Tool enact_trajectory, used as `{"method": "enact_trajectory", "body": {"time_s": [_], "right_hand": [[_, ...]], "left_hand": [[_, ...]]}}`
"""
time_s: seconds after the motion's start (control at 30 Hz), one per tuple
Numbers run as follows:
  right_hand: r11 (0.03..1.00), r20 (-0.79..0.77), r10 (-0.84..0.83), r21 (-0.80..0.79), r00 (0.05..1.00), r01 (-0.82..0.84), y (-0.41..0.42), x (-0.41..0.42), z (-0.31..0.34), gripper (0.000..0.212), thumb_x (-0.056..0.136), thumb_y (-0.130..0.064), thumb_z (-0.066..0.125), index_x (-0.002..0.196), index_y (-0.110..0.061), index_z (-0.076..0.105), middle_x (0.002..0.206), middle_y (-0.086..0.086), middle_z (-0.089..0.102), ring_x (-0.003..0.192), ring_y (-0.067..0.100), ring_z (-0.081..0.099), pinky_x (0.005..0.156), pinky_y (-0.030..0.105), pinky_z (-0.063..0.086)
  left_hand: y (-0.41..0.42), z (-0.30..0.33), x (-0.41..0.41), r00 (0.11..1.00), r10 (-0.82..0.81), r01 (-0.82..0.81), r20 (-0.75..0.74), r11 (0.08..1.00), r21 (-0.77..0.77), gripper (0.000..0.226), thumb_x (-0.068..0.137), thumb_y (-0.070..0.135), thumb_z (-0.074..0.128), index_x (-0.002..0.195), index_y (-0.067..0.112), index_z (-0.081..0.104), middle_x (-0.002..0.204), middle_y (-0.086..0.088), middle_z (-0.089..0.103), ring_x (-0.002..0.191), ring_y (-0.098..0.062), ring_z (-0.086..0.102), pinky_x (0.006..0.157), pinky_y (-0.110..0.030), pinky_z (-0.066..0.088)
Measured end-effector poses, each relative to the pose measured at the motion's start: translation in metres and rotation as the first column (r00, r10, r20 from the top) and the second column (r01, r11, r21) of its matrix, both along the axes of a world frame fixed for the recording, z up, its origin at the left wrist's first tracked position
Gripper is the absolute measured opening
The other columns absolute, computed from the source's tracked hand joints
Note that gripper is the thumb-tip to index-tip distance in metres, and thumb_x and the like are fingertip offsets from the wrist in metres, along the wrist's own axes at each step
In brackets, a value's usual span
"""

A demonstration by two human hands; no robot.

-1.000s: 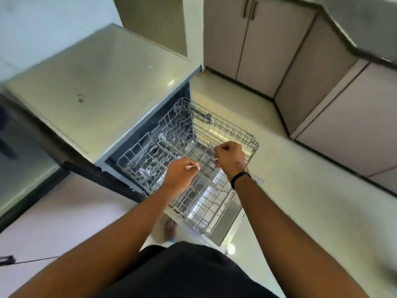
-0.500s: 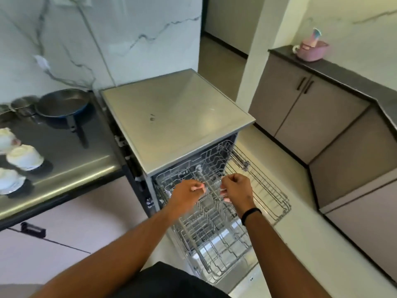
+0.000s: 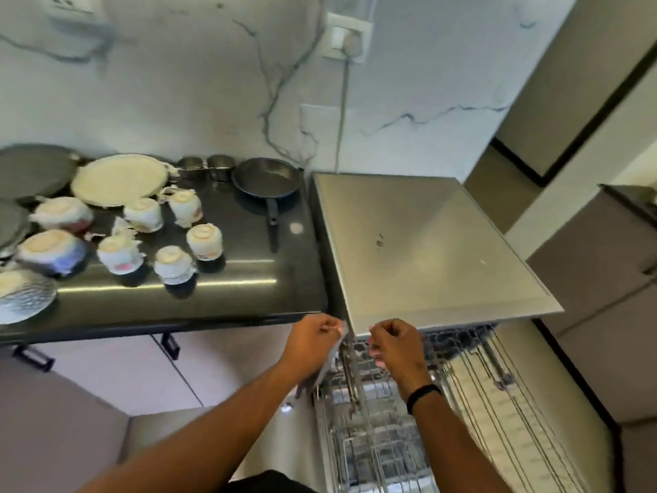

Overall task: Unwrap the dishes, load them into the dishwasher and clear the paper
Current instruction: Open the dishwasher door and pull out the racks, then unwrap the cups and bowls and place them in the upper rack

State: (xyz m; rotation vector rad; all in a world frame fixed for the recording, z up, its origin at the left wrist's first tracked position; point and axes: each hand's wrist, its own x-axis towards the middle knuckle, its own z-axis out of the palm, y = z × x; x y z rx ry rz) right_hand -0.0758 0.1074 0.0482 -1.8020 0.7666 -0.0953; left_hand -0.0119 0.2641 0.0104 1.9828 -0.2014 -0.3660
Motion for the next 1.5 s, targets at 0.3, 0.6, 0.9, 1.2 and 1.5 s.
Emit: {"method": "enact_trajectory", "body": {"time_s": [0.3, 0.6, 0.9, 1.2, 1.5], "right_hand": [[0.96, 0.028, 0.278, 0.004, 0.96, -0.278, 0.094, 0.083, -0.005, 0.015, 0.092, -0.015, 0.068, 0.078, -0.009, 0.067, 0.074, 0.012, 0.072, 0.063, 0.02, 0.067, 0.059, 0.032, 0.054], [0.875, 0.009, 0.484, 0.021, 0.875, -0.484, 0.132, 0.148, -0.004, 0.014, 0.091, -0.013, 0.067, 0.078, -0.011, 0.067, 0.067, 0.005, 0.068, 0.059, 0.014, 0.063, 0.054, 0.028, 0.049], [0.742, 0.049, 0.669, 0.014, 0.742, -0.67, 0.181, 0.233, 0.014, 0.01, 0.095, -0.016, 0.065, 0.09, -0.008, 0.067, 0.076, 0.006, 0.07, 0.065, 0.015, 0.064, 0.061, 0.028, 0.053], [0.634, 0.109, 0.767, -0.283, 0.633, -0.72, 0.225, 0.266, 0.017, 0.008, 0.088, -0.02, 0.072, 0.093, -0.019, 0.067, 0.096, -0.003, 0.064, 0.087, 0.016, 0.062, 0.072, 0.02, 0.049], [0.125, -0.34, 0.814, -0.69, 0.471, -0.713, 0.241, 0.309, 0.022, 0.07, 0.08, -0.043, 0.069, 0.142, -0.034, 0.039, 0.136, 0.006, 0.033, 0.125, 0.03, 0.039, 0.099, 0.038, 0.047]], "left_hand": [[0.097, -0.005, 0.043, 0.96, 0.278, -0.277, 0.029, 0.96, -0.033, 0.013, 0.092, 0.019, 0.07, 0.103, 0.017, 0.075, 0.091, 0.009, 0.072, 0.087, -0.003, 0.067, 0.08, -0.021, 0.055], [0.131, -0.006, 0.066, 0.914, 0.406, -0.406, -0.014, 0.913, -0.035, 0.016, 0.094, 0.022, 0.068, 0.108, 0.019, 0.075, 0.096, 0.007, 0.073, 0.092, -0.004, 0.068, 0.086, -0.029, 0.058], [0.186, 0.021, 0.102, 0.791, 0.604, -0.608, 0.097, 0.794, 0.01, 0.013, 0.092, 0.022, 0.07, 0.103, 0.025, 0.077, 0.096, 0.013, 0.074, 0.093, 0.002, 0.067, 0.088, -0.022, 0.054], [0.221, 0.025, 0.122, 0.612, 0.696, -0.761, 0.376, 0.647, 0.042, 0.021, 0.084, 0.018, 0.078, 0.103, 0.027, 0.074, 0.101, 0.011, 0.069, 0.094, -0.006, 0.062, 0.085, -0.025, 0.053], [0.246, 0.029, 0.162, 0.855, 0.369, -0.485, 0.364, 0.816, 0.315, 0.055, 0.075, 0.039, 0.078, 0.127, 0.034, 0.06, 0.128, 0.012, 0.053, 0.122, -0.011, 0.046, 0.102, -0.028, 0.04]]}}
